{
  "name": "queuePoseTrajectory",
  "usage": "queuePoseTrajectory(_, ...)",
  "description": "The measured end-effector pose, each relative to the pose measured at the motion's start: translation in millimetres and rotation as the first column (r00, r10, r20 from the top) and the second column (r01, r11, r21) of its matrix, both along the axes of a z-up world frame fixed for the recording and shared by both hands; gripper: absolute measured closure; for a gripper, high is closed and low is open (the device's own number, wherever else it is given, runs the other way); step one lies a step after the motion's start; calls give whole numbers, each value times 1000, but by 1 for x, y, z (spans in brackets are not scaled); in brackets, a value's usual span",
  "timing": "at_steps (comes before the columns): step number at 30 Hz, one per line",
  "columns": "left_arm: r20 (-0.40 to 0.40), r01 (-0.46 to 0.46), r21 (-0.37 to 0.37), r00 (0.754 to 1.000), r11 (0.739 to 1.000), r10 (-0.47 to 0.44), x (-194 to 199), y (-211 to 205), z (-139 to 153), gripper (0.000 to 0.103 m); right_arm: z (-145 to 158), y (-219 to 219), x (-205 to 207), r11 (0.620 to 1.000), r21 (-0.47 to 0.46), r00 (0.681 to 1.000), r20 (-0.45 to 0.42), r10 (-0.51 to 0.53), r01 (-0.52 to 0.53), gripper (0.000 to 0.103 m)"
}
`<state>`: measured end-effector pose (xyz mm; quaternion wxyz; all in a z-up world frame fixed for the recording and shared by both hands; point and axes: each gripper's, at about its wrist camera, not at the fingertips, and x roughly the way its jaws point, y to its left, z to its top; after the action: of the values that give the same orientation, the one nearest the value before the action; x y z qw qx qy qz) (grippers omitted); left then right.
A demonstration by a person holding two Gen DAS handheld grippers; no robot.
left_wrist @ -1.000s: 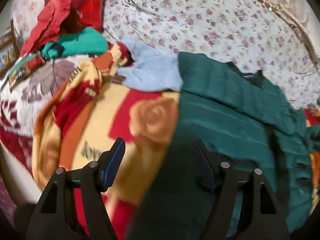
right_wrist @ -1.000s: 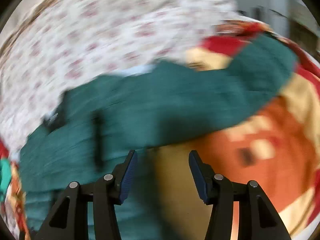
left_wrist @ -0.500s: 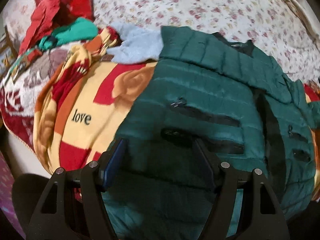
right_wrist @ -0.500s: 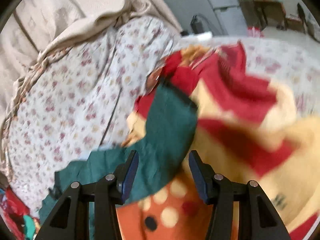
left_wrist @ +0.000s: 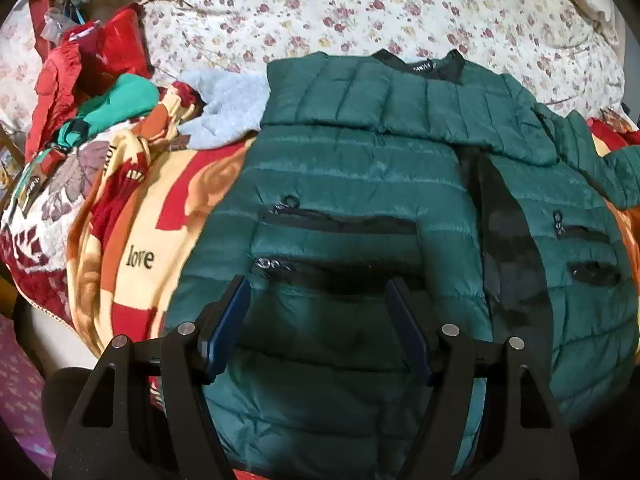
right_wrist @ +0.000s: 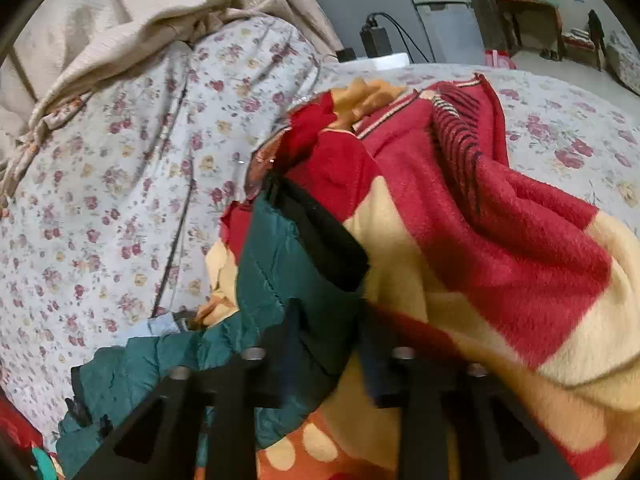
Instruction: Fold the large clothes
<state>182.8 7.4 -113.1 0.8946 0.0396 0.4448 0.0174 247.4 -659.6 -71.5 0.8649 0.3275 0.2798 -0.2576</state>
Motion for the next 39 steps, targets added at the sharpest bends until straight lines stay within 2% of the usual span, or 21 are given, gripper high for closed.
queuePoseTrajectory(1, -2, 3, -2, 1000, 1000, -3, 0, 0, -1, 33, 4, -1, -4, 1000, 12, 1000, 17, 0, 0, 92)
queuePoseTrajectory(8, 12, 29, -15, 1000, 999, -29, -3, -2, -2, 33, 53, 31, -23, 997, -38, 992, 109, 68, -64, 93)
queuePoseTrajectory(12, 7, 25, -54, 1000, 998, -25, -4, 5, -4, 33, 83, 70, -22, 985, -52, 972, 161, 171, -165, 95)
queuePoseTrajectory(15, 10, 16, -82, 1000, 997, -16, -5, 12, -3, 33, 94, 113, -12, 959, -60, 943, 174, 283, -277, 96)
queuePoseTrajectory(17, 16, 12, -98, 1000, 995, -10, -6, 16, -2, 33, 97, 153, -3, 926, -77, 911, 168, 378, -370, 96)
queuePoseTrajectory(18, 22, 8, -105, 1000, 994, -6, -6, 19, 0, 33, 98, 181, 4, 897, -82, 882, 163, 442, -434, 96)
queuePoseTrajectory(20, 32, 0, -117, 999, 993, 4, -7, 25, 2, 33, 94, 217, 13, 856, -80, 841, 159, 517, -511, 96)
queuePoseTrajectory(23, 42, -20, -136, 999, 991, 25, -6, 37, 5, 33, 74, 292, 35, 755, -47, 744, 145, 652, -653, 96)
queuePoseTrajectory(24, 44, -27, -142, 998, 990, 33, -5, 41, 6, 33, 67, 308, 40, 732, -44, 722, 134, 679, -680, 96)
queuePoseTrajectory(25, 45, -33, -146, 998, 989, 40, -5, 44, 6, 33, 54, 335, 49, 697, -43, 690, 106, 716, -716, 96)
queuePoseTrajectory(28, 54, -51, -160, 997, 986, 60, -3, 56, 10, 33, 17, 385, 69, 633, 3, 632, 51, 773, -774, 96)
queuePoseTrajectory(29, 57, -53, -165, 996, 985, 63, -3, 59, 11, 33, 5, 397, 75, 624, 12, 624, 26, 781, -782, 96)
queuePoseTrajectory(31, 67, -53, -181, 996, 982, 66, -1, 65, 16, 33, -24, 418, 86, 630, 9, 629, -52, 776, -777, 96)
queuePoseTrajectory(33, 76, -44, -190, 995, 981, 59, 1, 68, 20, 33, -46, 428, 95, 625, 20, 620, -106, 777, -780, 94)
queuePoseTrajectory(34, 80, -35, -193, 996, 981, 51, 3, 68, 23, 33, -55, 429, 96, 623, 20, 618, -111, 778, -782, 93)
queuePoseTrajectory(36, 85, -7, -207, 996, 978, 25, 8, 67, 29, 33, -55, 425, 89, 610, 9, 608, -79, 790, -792, 84)
queuePoseTrajectory(38, 91, 28, -225, 996, 974, -8, 16, 63, 36, 33, -48, 426, 81, 583, -11, 583, -43, 812, -812, 45)
queuePoseTrajectory(39, 91, 43, -234, 996, 971, -22, 21, 59, 39, 33, -42, 426, 74, 578, -56, 581, -39, 813, -814, 39)
